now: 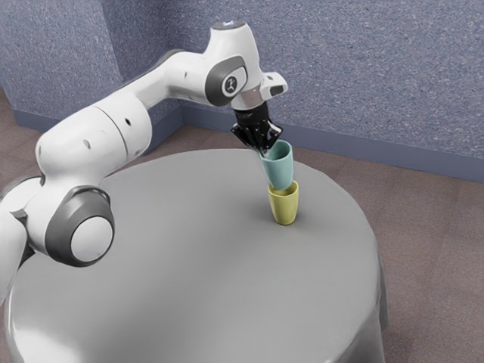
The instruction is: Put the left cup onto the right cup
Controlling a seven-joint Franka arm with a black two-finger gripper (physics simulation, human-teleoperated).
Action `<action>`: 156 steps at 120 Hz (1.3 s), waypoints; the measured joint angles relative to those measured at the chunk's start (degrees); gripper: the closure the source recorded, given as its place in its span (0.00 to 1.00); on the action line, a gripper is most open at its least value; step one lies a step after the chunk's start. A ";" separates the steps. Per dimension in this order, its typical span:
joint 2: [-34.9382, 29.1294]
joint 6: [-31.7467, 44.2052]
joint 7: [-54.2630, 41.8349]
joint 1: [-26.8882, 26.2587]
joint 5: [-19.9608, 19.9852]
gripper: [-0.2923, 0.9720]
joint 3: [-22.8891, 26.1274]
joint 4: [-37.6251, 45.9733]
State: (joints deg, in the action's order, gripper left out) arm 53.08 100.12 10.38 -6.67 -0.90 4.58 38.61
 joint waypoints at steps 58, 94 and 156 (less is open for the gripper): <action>0.55 0.68 0.02 0.09 0.00 0.85 0.35 0.09; 0.88 1.08 0.02 0.32 0.00 0.85 0.36 0.09; 1.47 1.35 0.04 0.44 0.00 0.85 0.36 0.13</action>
State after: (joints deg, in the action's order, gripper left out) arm 54.55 101.47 10.41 -6.24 -0.90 4.94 38.74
